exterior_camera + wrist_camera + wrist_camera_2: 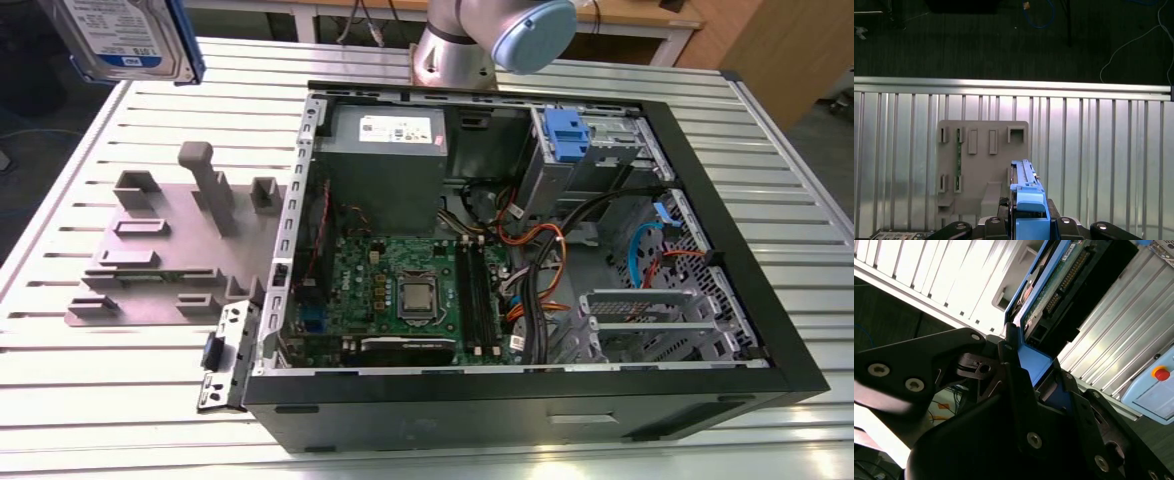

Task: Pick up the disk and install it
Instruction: 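Pick up the disk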

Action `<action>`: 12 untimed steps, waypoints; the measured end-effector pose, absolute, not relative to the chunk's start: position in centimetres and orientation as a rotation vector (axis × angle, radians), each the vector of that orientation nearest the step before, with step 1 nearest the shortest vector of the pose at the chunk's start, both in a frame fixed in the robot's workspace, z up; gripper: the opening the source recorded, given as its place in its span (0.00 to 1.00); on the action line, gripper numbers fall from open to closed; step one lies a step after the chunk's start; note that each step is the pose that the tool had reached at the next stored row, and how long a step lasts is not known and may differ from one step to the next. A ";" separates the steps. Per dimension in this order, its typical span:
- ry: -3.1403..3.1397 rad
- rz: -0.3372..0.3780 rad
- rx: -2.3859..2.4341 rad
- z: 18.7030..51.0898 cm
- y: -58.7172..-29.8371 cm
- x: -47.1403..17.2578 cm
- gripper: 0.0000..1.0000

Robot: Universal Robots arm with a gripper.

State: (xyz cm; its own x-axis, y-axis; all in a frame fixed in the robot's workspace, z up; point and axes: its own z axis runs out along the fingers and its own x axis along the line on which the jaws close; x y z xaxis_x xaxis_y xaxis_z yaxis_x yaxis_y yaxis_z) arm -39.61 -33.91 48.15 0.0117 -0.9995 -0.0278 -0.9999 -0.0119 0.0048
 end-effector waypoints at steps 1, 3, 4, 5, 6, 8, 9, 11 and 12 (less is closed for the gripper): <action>2.197 0.036 -2.223 48.2 -33.9 -39.6 0.36; 2.196 0.036 -2.223 48.2 -33.9 -39.5 0.36; 2.196 0.036 -2.223 48.1 -33.9 -39.5 0.36; 2.196 0.036 -2.224 48.1 -33.9 -39.4 0.36; 2.196 0.036 -2.224 48.2 -33.9 -39.4 0.36; 2.196 0.036 -2.224 48.1 -33.9 -39.4 0.36; 2.195 0.036 -2.224 48.1 -33.9 -39.3 0.36; 2.195 0.036 -2.225 48.2 -33.9 -39.3 0.36; 2.195 0.036 -2.225 48.2 -33.9 -39.3 0.36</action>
State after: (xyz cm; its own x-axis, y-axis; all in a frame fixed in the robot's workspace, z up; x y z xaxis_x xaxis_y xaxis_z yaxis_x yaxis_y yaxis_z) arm -39.27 -33.91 48.15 0.0134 -0.9995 -0.0279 -0.9999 -0.0136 0.0048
